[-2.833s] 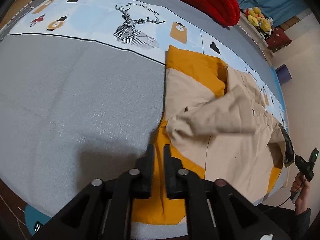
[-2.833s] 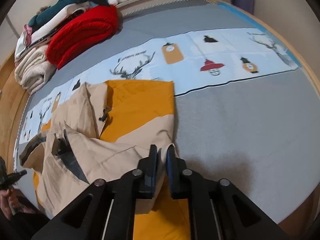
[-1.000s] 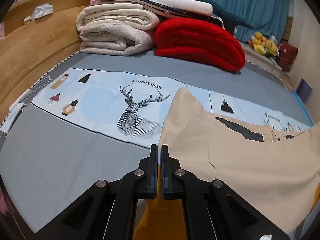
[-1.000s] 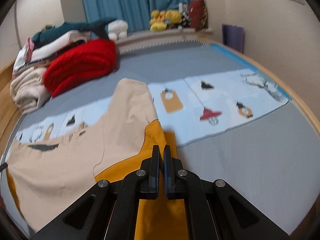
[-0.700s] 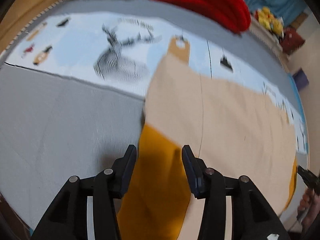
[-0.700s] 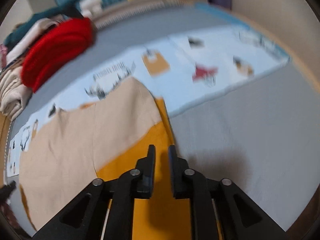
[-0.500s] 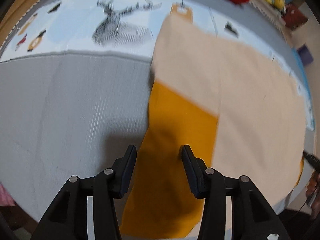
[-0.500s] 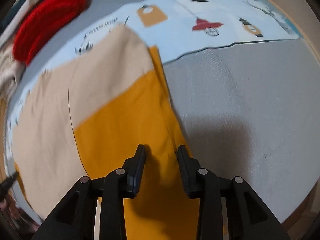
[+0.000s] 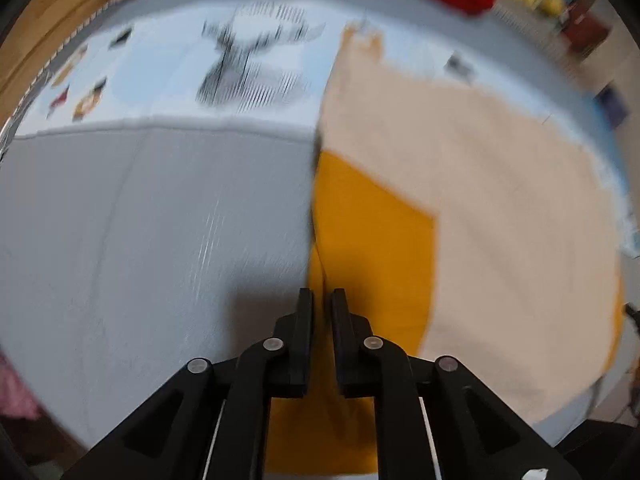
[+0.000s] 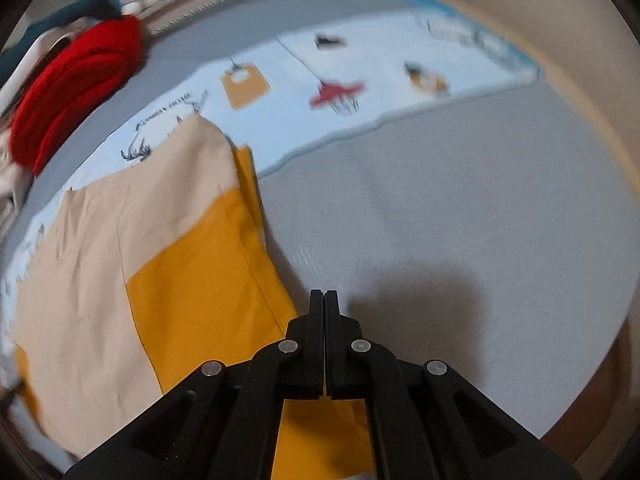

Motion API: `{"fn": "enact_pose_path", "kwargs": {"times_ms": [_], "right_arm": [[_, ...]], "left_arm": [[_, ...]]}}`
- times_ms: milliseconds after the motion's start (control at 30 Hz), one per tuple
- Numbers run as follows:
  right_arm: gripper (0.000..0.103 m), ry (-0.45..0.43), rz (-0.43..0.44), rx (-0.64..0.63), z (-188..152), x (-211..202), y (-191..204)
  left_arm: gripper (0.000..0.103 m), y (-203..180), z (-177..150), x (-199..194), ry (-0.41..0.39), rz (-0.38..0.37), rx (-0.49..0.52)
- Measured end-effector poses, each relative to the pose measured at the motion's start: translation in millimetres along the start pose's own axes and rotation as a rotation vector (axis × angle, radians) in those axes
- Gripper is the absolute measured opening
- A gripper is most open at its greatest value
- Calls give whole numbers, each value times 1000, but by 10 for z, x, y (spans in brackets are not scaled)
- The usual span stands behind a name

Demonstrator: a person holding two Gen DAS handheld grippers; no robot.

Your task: Fold large clothes

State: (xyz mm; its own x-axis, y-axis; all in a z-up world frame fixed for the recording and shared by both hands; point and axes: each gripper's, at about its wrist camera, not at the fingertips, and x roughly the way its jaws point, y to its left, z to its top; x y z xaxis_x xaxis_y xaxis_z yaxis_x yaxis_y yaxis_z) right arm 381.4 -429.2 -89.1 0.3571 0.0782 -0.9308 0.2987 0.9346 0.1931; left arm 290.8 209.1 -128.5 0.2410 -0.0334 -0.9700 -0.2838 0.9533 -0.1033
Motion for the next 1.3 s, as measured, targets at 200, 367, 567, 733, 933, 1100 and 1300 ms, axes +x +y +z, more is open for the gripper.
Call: {"fn": "enact_pose_path", "kwargs": {"times_ms": [200,367,567,733,933,1100,1300], "right_arm": [[49,34,122,-113,-65,7,166],[34,111,65,-195,-200,164,256],[2,6,66,-122,-149,-65,134],[3,48,27,-79,-172,48,83],[11,-10,-63,-210,-203,-82,253],[11,-152,-14,-350,-286,-469,352],[11,182,-53,-563,-715,137,452]], "left_arm": [[23,117,-88,-163,-33,-10,-1],[25,86,-148,-47,55,-41,16],[25,-68,-216,-81,46,-38,74],[16,-61,-258,125,116,24,120],[19,-133,-293,-108,31,75,164],[21,-383,-407,-327,-18,-136,261],[31,-698,-763,242,199,26,480]]}}
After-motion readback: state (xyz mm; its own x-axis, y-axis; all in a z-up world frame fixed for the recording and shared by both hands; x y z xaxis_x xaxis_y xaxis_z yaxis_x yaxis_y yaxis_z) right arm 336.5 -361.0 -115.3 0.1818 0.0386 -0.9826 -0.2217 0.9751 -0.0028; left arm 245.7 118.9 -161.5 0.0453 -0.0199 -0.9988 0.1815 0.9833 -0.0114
